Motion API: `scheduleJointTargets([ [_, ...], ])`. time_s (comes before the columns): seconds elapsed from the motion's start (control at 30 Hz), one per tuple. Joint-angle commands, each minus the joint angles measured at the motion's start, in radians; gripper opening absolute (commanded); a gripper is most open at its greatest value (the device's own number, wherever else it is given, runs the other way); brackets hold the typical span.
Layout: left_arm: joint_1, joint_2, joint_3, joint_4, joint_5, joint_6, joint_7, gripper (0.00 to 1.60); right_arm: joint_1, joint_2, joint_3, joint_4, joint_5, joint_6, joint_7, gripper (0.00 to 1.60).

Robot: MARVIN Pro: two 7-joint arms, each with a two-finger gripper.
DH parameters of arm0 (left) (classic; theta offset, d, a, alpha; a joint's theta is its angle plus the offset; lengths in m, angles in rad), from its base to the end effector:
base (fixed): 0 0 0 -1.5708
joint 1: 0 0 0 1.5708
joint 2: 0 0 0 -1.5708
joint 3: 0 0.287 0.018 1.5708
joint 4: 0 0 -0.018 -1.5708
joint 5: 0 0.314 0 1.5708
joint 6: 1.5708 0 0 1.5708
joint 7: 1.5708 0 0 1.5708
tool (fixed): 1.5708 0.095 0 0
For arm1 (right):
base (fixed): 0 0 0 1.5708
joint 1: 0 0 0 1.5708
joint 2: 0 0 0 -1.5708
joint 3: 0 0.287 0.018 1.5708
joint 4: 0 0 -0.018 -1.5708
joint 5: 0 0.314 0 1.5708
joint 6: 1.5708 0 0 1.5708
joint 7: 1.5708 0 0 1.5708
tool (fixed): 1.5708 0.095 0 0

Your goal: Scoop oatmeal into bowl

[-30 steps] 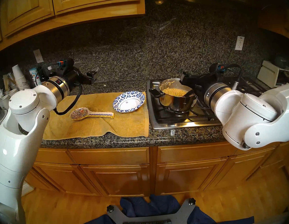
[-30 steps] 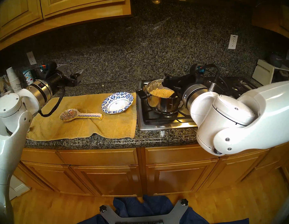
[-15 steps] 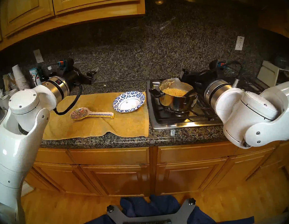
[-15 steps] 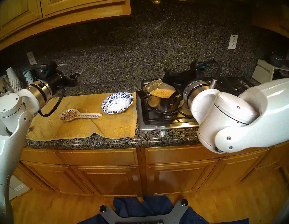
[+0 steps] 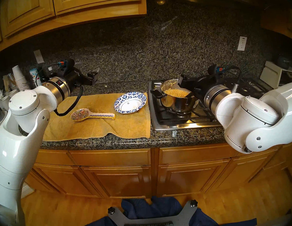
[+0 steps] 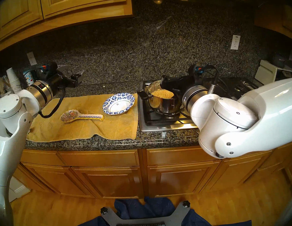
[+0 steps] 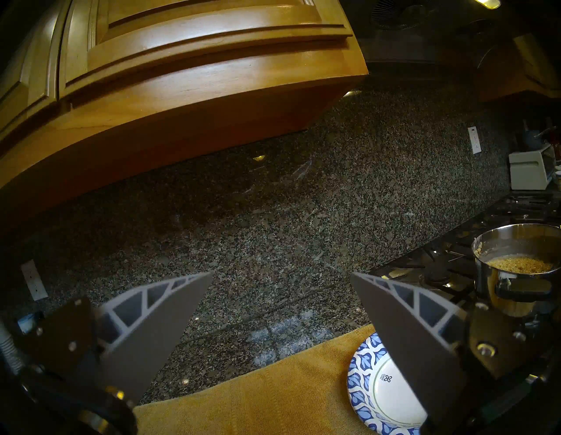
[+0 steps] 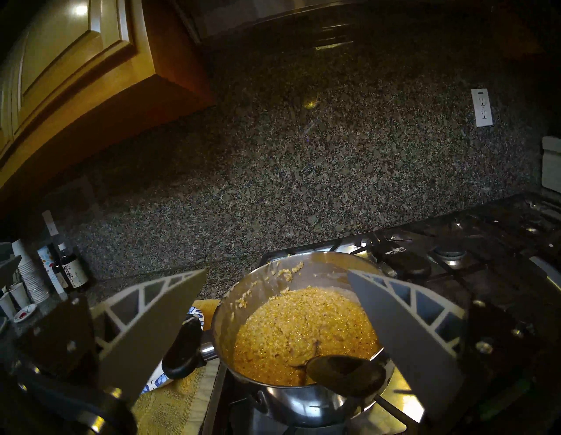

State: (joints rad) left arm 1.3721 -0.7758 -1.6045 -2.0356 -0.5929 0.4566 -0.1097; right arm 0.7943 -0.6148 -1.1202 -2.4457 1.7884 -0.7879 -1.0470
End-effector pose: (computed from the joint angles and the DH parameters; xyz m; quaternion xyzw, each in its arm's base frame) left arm 0.4118 0.0941 -0.0378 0.6529 -0.2062 0.7289 0.0038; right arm 0.3256 0.0168 -0.0726 -0.7338 0.0750 -0.6669 0.1060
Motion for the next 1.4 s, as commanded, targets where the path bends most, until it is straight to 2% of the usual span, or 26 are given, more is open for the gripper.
scheduleJointTargets([
  [0.0, -0.028, 0.002, -0.016, -0.021, 0.001, -0.017, 0.000, 1.60, 0.017, 0.000, -0.009, 0.002, -0.001, -0.026, -0.104, 1.60],
  [0.77, -0.028, 0.008, -0.013, -0.021, -0.006, -0.018, 0.007, 1.60, -0.026, -0.050, -0.073, 0.002, 0.053, -0.117, -0.018, 1.60],
  [0.8, -0.028, 0.009, -0.013, -0.021, -0.007, -0.019, 0.007, 1.60, -0.028, -0.055, -0.073, 0.002, 0.051, -0.121, -0.036, 1.60],
  [1.1, -0.028, 0.011, -0.012, -0.021, -0.009, -0.020, 0.009, 1.60, -0.024, -0.073, -0.110, 0.002, 0.099, -0.164, 0.025, 1.60],
  [1.13, -0.028, 0.011, -0.012, -0.021, -0.010, -0.020, 0.009, 1.60, -0.022, -0.077, -0.111, 0.002, 0.104, -0.168, 0.025, 1.57],
  [1.17, -0.028, 0.012, -0.012, -0.021, -0.010, -0.020, 0.010, 1.60, -0.019, -0.080, -0.115, 0.002, 0.112, -0.172, 0.034, 1.46],
  [1.23, -0.028, 0.012, -0.011, -0.021, -0.010, -0.020, 0.010, 1.60, -0.017, -0.093, -0.115, 0.002, 0.120, -0.172, 0.023, 0.92],
  [1.27, -0.028, 0.012, -0.011, -0.021, -0.011, -0.020, 0.010, 1.60, -0.013, -0.092, -0.121, 0.002, 0.133, -0.172, 0.052, 0.85],
  [1.3, -0.028, 0.013, -0.011, -0.021, -0.011, -0.021, 0.011, 1.60, -0.013, -0.102, -0.119, 0.002, 0.136, -0.172, 0.034, 0.83],
  [1.37, -0.028, 0.013, -0.011, -0.022, -0.011, -0.021, 0.011, 1.60, -0.009, -0.109, -0.123, 0.002, 0.150, -0.172, 0.048, 0.88],
])
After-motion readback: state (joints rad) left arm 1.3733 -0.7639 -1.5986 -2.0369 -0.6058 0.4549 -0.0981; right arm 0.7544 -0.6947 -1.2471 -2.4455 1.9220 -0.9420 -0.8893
